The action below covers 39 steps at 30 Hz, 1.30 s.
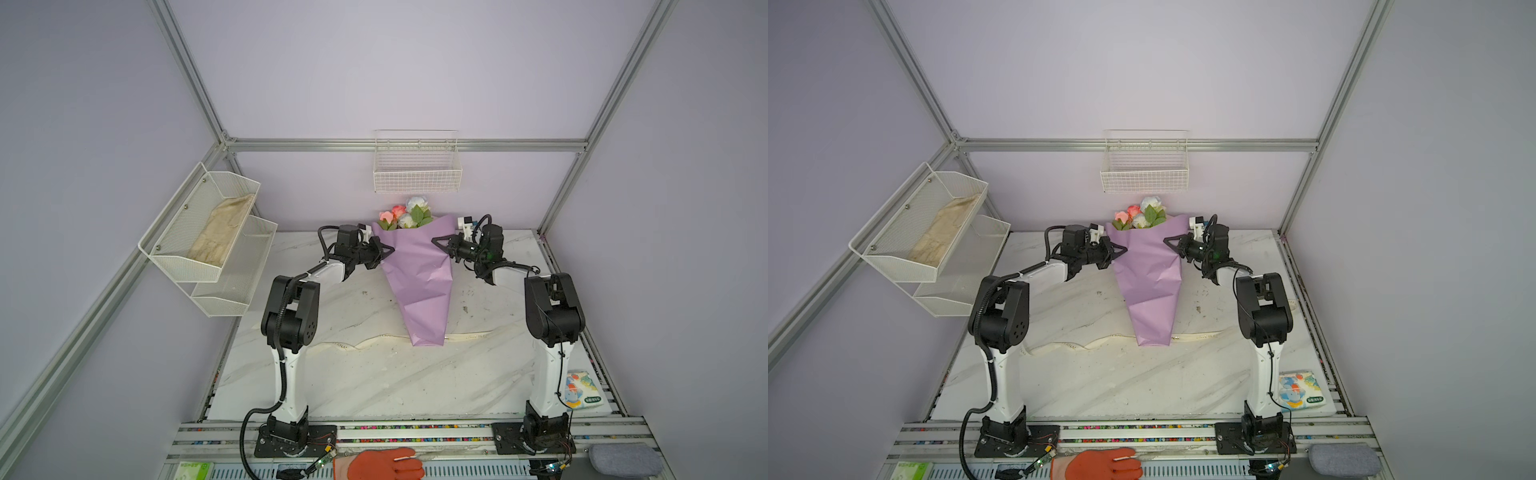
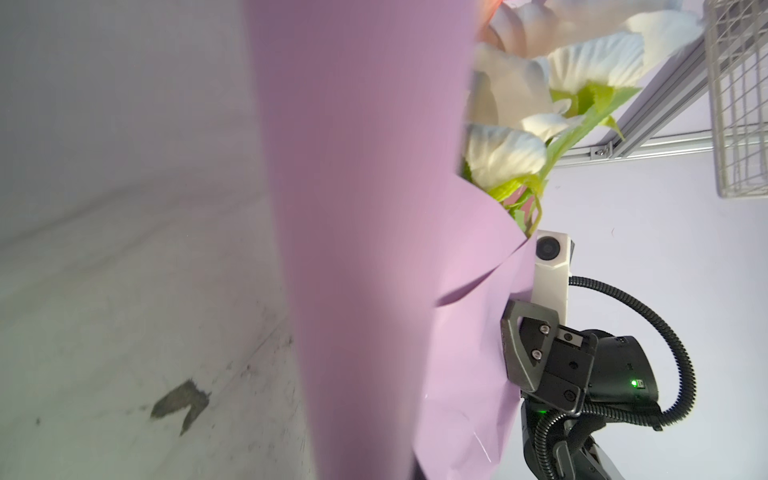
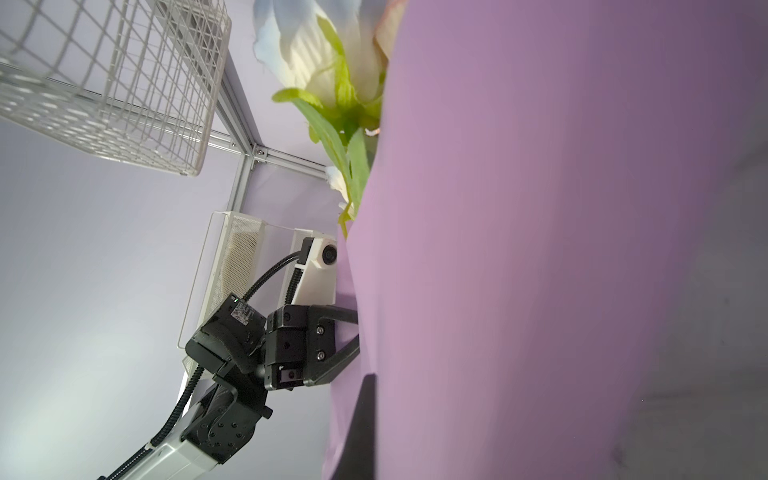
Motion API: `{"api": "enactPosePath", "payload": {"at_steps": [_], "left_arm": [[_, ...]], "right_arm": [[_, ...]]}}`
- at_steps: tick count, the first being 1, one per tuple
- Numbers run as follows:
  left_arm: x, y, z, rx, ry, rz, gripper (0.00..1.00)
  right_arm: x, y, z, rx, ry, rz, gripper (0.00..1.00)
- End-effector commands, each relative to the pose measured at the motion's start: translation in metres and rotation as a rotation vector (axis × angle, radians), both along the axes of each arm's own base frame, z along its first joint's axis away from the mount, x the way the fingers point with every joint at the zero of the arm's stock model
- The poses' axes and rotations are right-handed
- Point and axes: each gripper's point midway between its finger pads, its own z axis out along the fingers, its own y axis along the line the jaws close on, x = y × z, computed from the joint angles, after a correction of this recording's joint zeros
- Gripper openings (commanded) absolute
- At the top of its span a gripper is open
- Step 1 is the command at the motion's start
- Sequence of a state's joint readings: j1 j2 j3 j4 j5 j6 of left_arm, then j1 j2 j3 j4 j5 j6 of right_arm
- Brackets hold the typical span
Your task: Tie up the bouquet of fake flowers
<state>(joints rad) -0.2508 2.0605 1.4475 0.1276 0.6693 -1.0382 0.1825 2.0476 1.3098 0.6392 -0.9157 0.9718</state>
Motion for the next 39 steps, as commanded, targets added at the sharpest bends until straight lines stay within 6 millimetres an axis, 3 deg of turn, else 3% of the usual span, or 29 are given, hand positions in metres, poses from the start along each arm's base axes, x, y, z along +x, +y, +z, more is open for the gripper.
{"api": "enactPosePath", "payload": {"at_steps": [1, 12, 19, 26, 29, 31, 33, 35, 39], "left_arm": [[-0.022, 0.001, 0.011, -0.004, -0.037, -0.004, 0.00], [-0.088, -0.012, -0.029, 0.054, 0.014, -0.046, 0.00], [-0.114, -0.012, -0.068, 0.095, 0.043, -0.053, 0.00], [-0.111, -0.009, -0.096, 0.149, 0.045, -0.053, 0.00], [-0.112, -0.009, -0.110, 0.158, 0.074, -0.059, 0.00], [-0.114, -0.008, -0.117, 0.164, 0.089, -0.057, 0.00], [-0.115, -0.007, -0.121, 0.165, 0.094, -0.059, 0.00], [-0.116, -0.007, -0.123, 0.166, 0.098, -0.061, 0.03], [-0.115, -0.008, -0.121, 0.167, 0.096, -0.061, 0.08]], "right_arm": [[-0.016, -0.010, 0.020, -0.009, -0.076, -0.036, 0.02], [-0.088, -0.010, -0.022, -0.026, 0.003, -0.060, 0.03], [-0.116, -0.016, -0.075, -0.062, 0.075, -0.070, 0.03], [-0.120, -0.018, -0.123, -0.112, 0.135, -0.072, 0.06], [-0.120, -0.019, -0.138, -0.133, 0.165, -0.072, 0.14], [-0.120, -0.020, -0.143, -0.147, 0.173, -0.076, 0.20], [-0.120, -0.020, -0.144, -0.160, 0.173, -0.074, 0.16], [-0.119, -0.022, -0.146, -0.185, 0.179, -0.077, 0.20], [-0.117, -0.022, -0.144, -0.222, 0.173, -0.067, 0.21]]}}
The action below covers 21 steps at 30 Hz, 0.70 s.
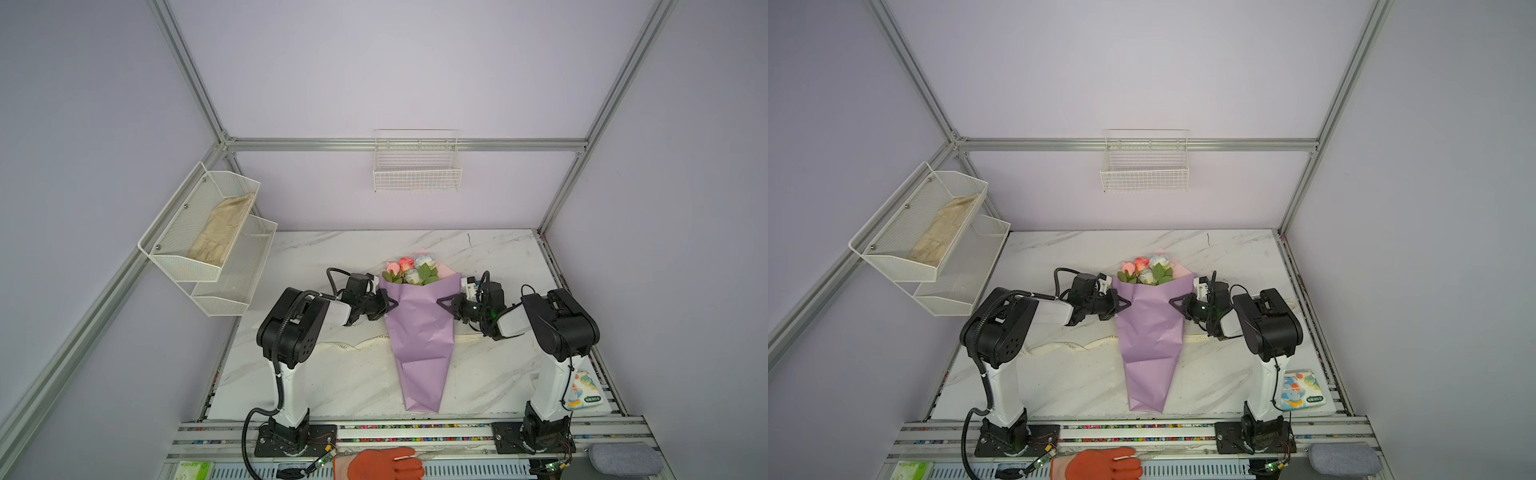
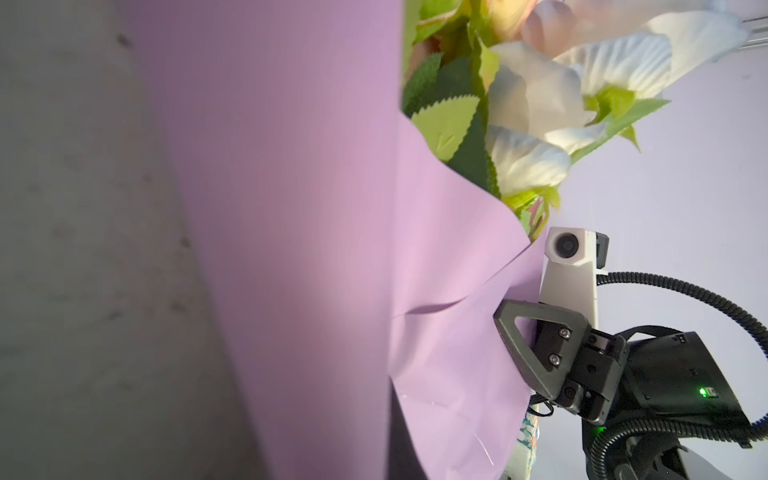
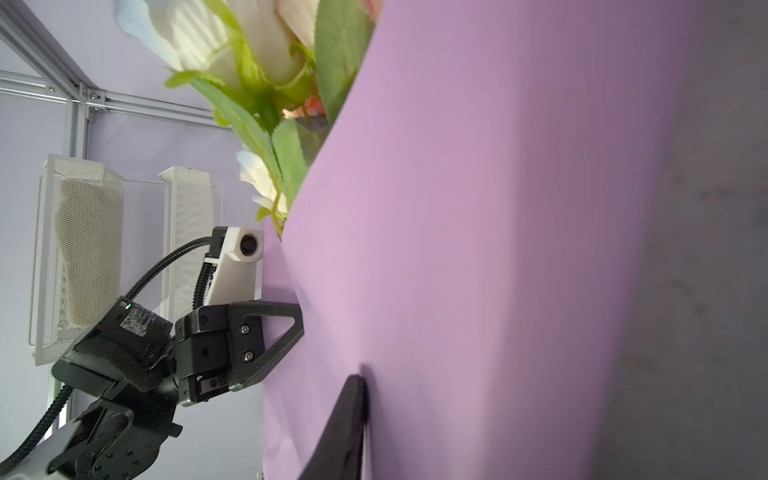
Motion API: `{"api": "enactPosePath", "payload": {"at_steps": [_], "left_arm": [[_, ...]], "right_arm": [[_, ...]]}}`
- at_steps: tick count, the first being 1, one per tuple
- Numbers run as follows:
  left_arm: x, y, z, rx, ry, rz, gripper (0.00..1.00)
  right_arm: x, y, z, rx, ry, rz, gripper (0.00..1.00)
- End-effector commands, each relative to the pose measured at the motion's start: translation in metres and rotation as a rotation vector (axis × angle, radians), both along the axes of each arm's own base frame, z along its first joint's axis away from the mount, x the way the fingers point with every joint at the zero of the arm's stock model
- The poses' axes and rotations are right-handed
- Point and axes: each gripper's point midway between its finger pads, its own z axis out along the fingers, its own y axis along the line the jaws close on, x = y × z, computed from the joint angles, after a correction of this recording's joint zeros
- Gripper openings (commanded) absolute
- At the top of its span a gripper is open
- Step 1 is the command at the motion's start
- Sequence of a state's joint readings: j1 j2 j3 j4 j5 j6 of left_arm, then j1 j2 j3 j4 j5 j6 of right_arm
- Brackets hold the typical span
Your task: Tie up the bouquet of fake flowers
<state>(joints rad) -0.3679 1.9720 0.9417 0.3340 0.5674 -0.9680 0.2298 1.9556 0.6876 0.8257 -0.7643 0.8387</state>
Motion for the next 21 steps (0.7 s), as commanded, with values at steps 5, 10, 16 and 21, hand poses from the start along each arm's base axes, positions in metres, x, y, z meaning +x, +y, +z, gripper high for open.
{"api": "enactPosePath", "payload": {"at_steps": [5, 10, 16, 21], "left_arm": [[0.002, 0.003, 0.006, 0.005, -0.044, -0.003, 0.08], [-0.001, 0.004, 0.006, 0.015, -0.039, -0.008, 0.10], [-0.005, 0.004, 0.012, 0.006, -0.043, -0.015, 0.04], [-0.007, 0.005, 0.027, -0.006, -0.072, -0.010, 0.02]], "right_arm": [[0.008, 0.000, 0.012, -0.052, -0.035, 0.018, 0.19], [0.008, -0.001, 0.012, -0.057, -0.028, 0.016, 0.20], [0.006, 0.001, 0.015, -0.058, -0.026, 0.038, 0.07], [0.002, 0.003, 0.035, -0.036, -0.054, 0.059, 0.06]]}}
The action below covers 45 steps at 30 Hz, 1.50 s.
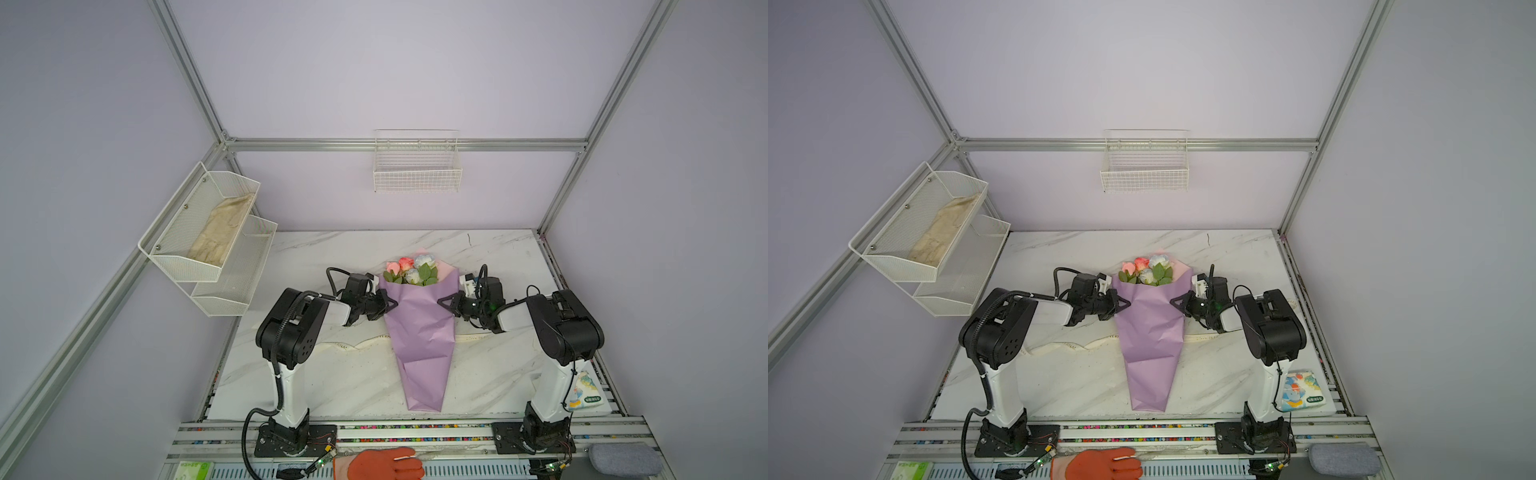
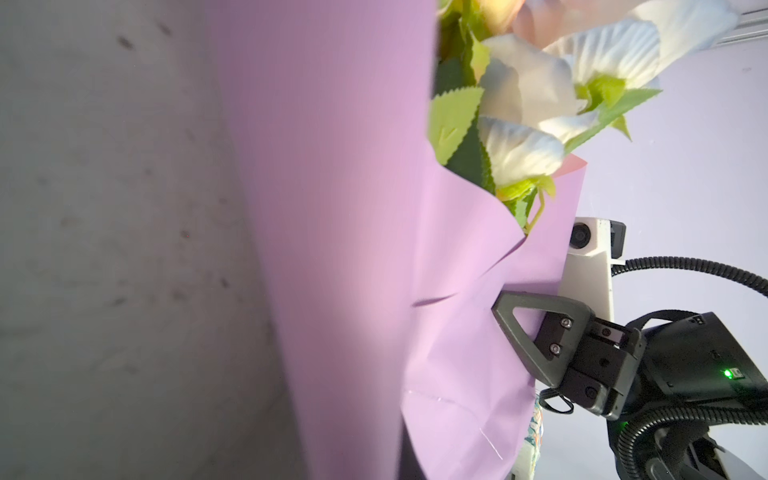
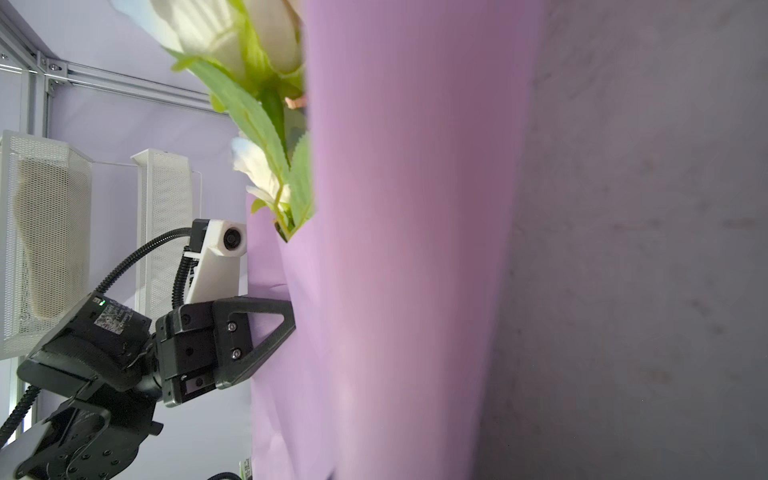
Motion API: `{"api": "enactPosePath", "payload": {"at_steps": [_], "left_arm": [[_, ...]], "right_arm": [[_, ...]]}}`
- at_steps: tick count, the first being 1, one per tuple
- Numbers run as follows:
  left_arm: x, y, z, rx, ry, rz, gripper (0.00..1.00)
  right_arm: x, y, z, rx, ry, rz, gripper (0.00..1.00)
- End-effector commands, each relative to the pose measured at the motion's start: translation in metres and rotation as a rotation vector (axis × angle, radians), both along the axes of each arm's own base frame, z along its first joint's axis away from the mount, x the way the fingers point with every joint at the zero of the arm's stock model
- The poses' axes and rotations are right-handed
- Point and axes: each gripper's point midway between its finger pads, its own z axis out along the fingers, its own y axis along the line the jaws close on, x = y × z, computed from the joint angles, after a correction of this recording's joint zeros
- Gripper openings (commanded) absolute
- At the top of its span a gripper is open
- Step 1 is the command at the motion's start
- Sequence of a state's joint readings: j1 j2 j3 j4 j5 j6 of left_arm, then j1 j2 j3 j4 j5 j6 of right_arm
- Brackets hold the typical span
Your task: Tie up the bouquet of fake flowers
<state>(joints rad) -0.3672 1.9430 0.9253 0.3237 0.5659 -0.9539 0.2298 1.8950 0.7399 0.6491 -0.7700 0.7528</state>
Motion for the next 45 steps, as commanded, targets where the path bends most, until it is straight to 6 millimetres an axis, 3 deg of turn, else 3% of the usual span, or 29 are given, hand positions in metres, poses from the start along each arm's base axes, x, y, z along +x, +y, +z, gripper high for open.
{"api": "enactPosePath", "payload": {"at_steps": [1, 9, 13, 15, 18, 21, 24, 26, 29, 32, 34, 39, 45], "left_arm": [[-0.004, 0.003, 0.024, -0.012, -0.061, -0.005, 0.02], [-0.013, 0.004, 0.011, -0.003, -0.030, -0.009, 0.02], [-0.014, 0.005, 0.001, 0.010, -0.010, -0.006, 0.05], [-0.014, 0.006, -0.004, 0.020, -0.004, -0.004, 0.06], [-0.014, 0.008, -0.005, 0.038, 0.002, -0.003, 0.22], [-0.015, 0.012, -0.001, 0.065, -0.007, 0.004, 0.39], [-0.017, 0.018, 0.009, 0.107, -0.025, 0.004, 0.55], [-0.020, 0.026, 0.015, 0.157, -0.033, 0.020, 0.70], [-0.028, 0.041, 0.021, 0.226, -0.033, 0.045, 0.78], [-0.039, 0.057, 0.024, 0.301, -0.020, 0.075, 0.87], [-0.046, 0.071, 0.027, 0.357, -0.024, 0.103, 1.00], [-0.064, 0.102, 0.040, 0.446, -0.020, 0.168, 1.00], [-0.102, 0.194, 0.060, 0.671, 0.063, 0.490, 1.00]], "right_arm": [[0.000, 0.002, 0.026, 0.013, -0.054, 0.025, 0.06], [-0.008, -0.002, 0.009, -0.018, -0.017, 0.020, 0.09], [-0.007, -0.005, -0.002, -0.040, 0.003, -0.001, 0.15], [-0.005, -0.007, -0.003, -0.050, 0.005, -0.013, 0.23], [-0.002, -0.010, 0.002, -0.067, -0.001, -0.034, 0.40], [0.002, -0.017, 0.011, -0.112, -0.012, -0.073, 0.49], [0.004, -0.039, 0.019, -0.236, -0.005, -0.160, 0.59], [0.003, -0.052, 0.033, -0.290, -0.021, -0.213, 0.64], [-0.002, -0.068, 0.058, -0.342, -0.062, -0.279, 0.69], [-0.011, -0.073, 0.081, -0.359, -0.112, -0.280, 0.69], [-0.017, -0.072, 0.099, -0.333, -0.150, -0.283, 0.69], [-0.034, -0.064, 0.119, -0.259, -0.183, -0.246, 0.69], [-0.041, -0.068, 0.144, -0.278, -0.228, -0.252, 0.69]]}}
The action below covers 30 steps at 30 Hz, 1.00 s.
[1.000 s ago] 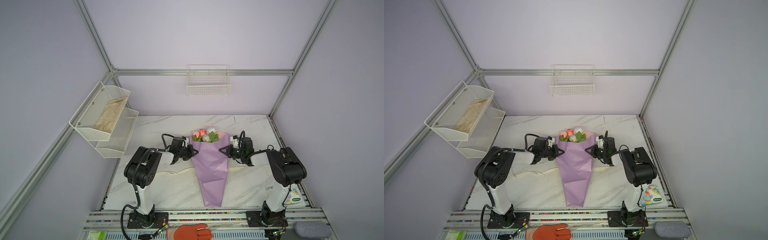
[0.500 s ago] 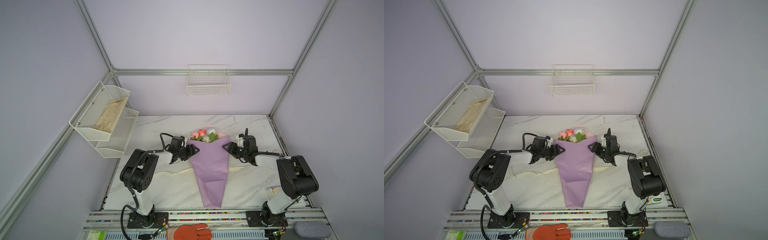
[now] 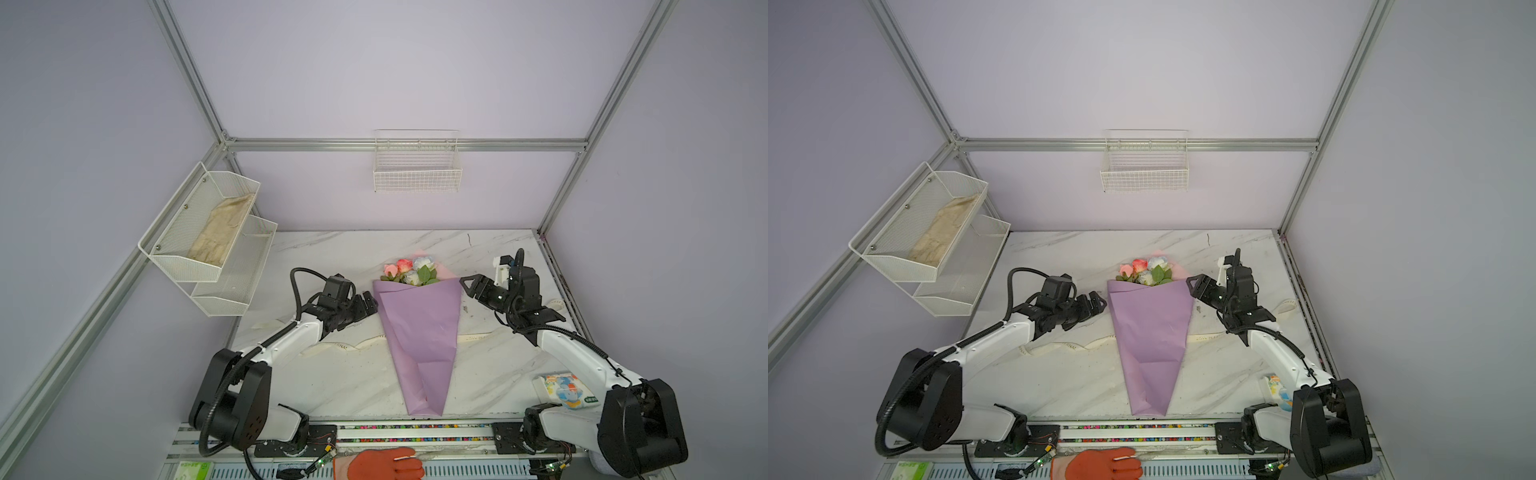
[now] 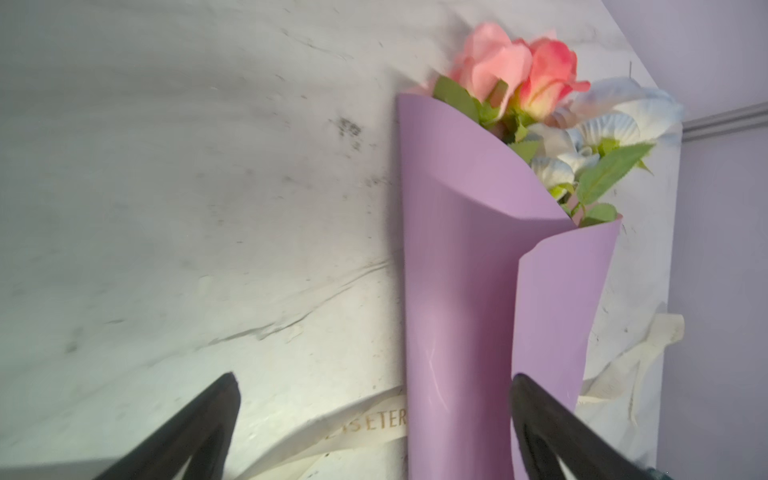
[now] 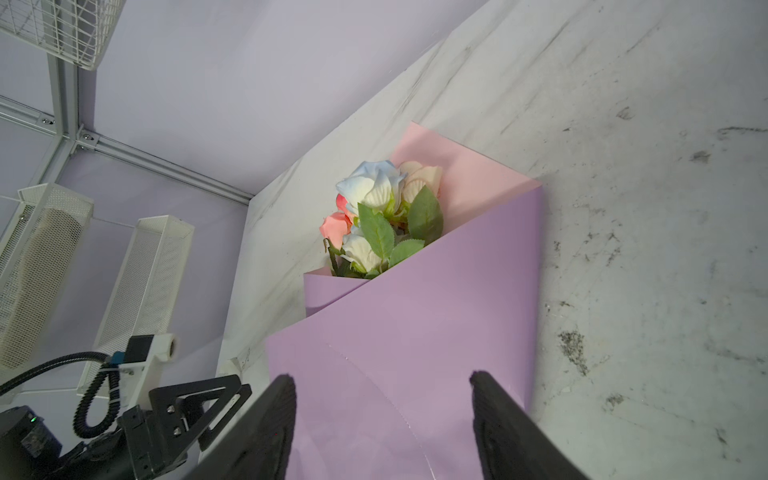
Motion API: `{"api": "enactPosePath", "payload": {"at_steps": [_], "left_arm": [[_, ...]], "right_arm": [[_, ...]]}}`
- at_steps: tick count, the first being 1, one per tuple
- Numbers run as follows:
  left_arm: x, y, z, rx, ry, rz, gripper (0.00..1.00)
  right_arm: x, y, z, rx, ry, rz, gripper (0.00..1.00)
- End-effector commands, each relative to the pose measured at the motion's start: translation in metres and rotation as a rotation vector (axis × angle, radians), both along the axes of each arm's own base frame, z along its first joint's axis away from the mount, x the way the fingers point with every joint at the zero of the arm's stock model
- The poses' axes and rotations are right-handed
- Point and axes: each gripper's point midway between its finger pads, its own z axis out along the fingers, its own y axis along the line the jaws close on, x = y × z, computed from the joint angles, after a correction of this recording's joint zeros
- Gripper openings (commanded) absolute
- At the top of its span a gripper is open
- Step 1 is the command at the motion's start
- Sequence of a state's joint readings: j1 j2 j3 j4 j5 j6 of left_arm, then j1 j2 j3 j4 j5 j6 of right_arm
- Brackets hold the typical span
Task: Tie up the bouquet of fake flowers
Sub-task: 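Open both grippers and draw them back from the bouquet, then grasp the cream ribbon with left gripper while right gripper grasps its far end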
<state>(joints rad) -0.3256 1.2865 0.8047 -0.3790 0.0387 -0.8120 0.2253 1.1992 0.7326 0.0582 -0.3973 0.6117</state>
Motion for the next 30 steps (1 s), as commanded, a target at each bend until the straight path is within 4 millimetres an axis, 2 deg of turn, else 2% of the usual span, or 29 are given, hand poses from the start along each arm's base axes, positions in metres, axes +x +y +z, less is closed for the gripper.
{"api": "enactPosePath", "payload": {"at_steps": [1, 4, 6, 11, 16, 19, 23, 24, 30], "left_arm": [[-0.040, 0.073, -0.019, 0.186, 0.100, 0.249, 1.00], [-0.056, 0.098, -0.025, 0.166, 0.142, 0.352, 0.98], [-0.064, 0.104, -0.029, 0.163, 0.179, 0.387, 0.96], [-0.065, 0.091, -0.040, 0.097, 0.273, 0.361, 0.90], [-0.063, 0.076, -0.060, 0.044, 0.397, 0.343, 0.81], [-0.063, 0.076, -0.068, 0.057, 0.449, 0.351, 0.77], [-0.055, 0.077, -0.067, 0.057, 0.446, 0.380, 0.72], [-0.056, 0.079, -0.074, 0.072, 0.471, 0.389, 0.70], [-0.054, 0.090, -0.082, 0.119, 0.487, 0.454, 0.65]], "right_arm": [[-0.005, -0.003, 0.009, -0.033, 0.000, 0.004, 0.69], [-0.002, -0.003, 0.021, -0.054, -0.019, 0.003, 0.69], [0.001, -0.005, 0.027, -0.070, -0.024, -0.003, 0.68], [0.007, -0.012, 0.037, -0.116, -0.030, -0.033, 0.68], [0.008, -0.026, 0.031, -0.186, -0.005, -0.090, 0.68], [0.005, -0.030, 0.031, -0.202, 0.001, -0.106, 0.68], [0.003, -0.037, 0.029, -0.226, 0.002, -0.136, 0.68], [0.003, -0.039, 0.028, -0.232, 0.003, -0.143, 0.68], [0.003, -0.062, 0.014, -0.303, 0.051, -0.256, 0.69]]}}
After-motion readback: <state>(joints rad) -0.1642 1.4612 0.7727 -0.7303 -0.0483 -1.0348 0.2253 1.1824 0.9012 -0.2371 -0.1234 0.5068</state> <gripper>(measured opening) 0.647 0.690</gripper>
